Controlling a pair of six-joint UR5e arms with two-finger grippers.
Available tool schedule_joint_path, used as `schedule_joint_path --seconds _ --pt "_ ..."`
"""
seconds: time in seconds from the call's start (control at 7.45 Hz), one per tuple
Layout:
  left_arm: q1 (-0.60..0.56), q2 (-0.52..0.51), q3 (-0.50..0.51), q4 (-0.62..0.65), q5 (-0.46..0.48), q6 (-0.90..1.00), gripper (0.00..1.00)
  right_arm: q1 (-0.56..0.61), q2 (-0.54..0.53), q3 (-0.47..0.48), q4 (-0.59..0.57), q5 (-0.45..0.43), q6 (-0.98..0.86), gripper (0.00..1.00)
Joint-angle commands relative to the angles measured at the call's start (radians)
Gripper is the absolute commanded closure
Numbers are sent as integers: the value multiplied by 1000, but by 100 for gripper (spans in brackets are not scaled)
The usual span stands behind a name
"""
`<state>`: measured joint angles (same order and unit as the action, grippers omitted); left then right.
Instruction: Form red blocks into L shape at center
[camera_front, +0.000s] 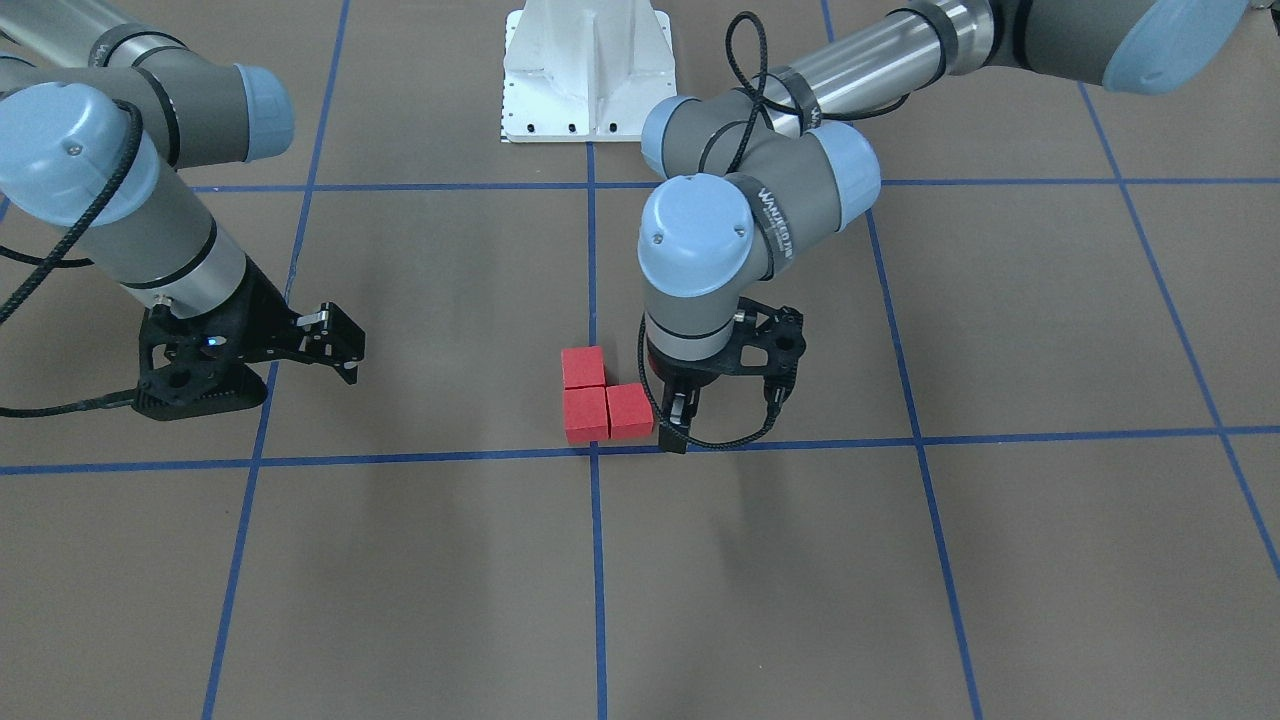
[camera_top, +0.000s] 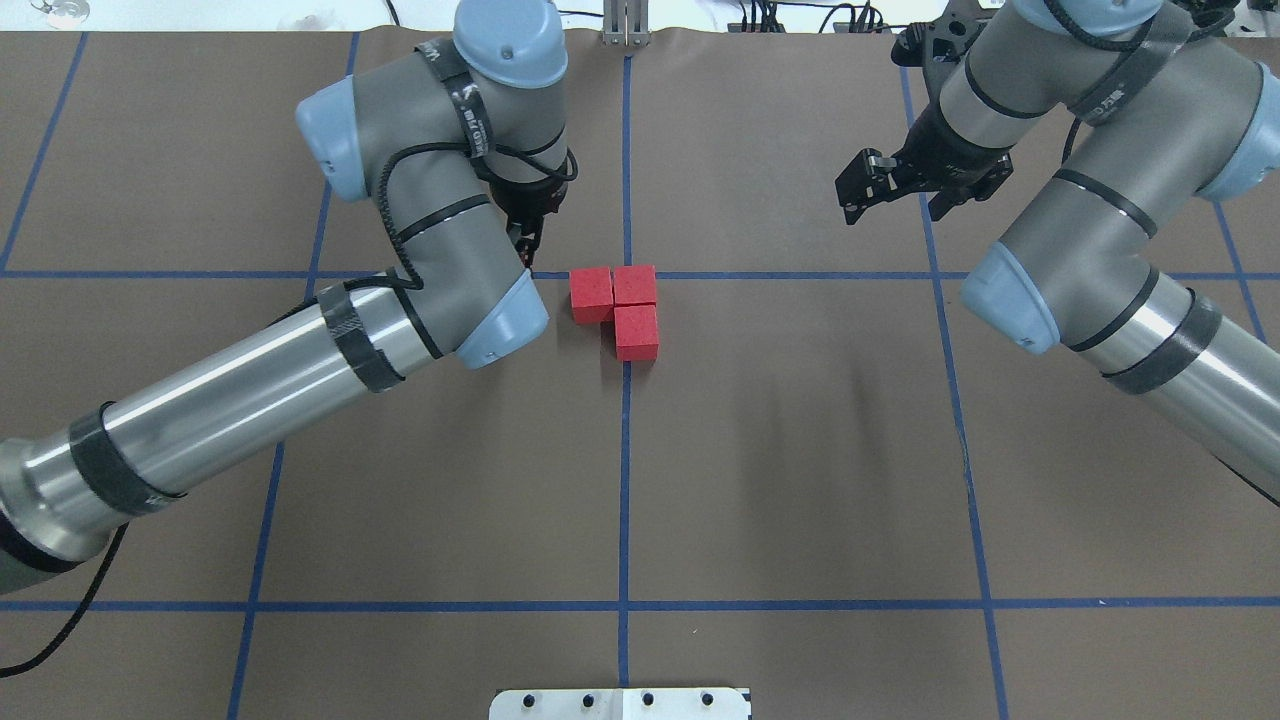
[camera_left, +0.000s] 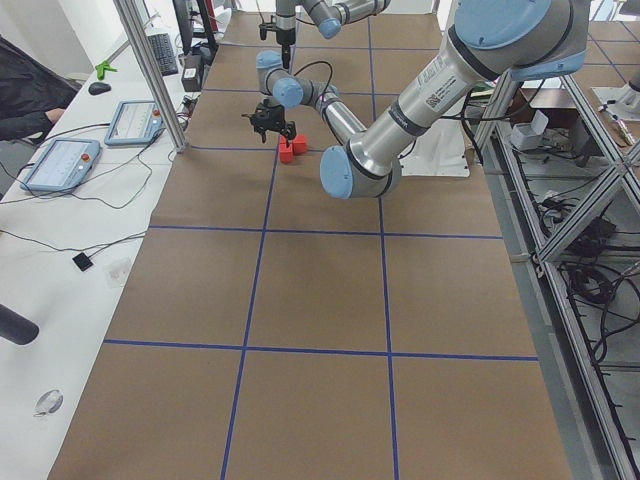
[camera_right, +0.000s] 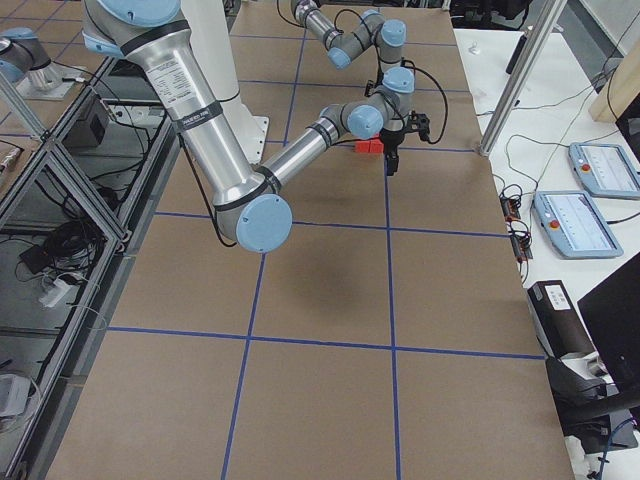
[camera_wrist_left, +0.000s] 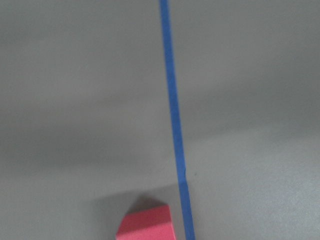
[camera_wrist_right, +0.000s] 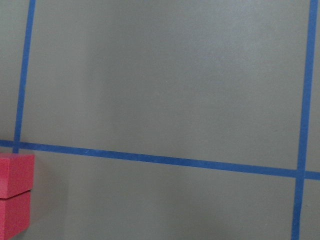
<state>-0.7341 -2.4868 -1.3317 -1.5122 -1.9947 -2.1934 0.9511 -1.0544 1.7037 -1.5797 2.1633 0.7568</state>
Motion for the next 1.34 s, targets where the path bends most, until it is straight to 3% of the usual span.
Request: schedule_joint_path --seconds 0.0,0.27,0.54,0.8,1.21 --pt "-60 223 -212 -2 -6 438 0 111 -73 1 -23 12 -163 1" --pt "-129 484 -463 -3 -16 858 0 225 -142 -16 -25 44 -285 1" --pt "-300 651 -533 -3 -172 1227 0 378 -237 -80 -26 153 -516 1" --pt "-497 822 -523 -5 -236 1735 0 512 -272 -180 -58 156 -762 1" --pt "-735 867 -414 -3 -314 2012 0 552 -314 -156 -55 135 -774 1"
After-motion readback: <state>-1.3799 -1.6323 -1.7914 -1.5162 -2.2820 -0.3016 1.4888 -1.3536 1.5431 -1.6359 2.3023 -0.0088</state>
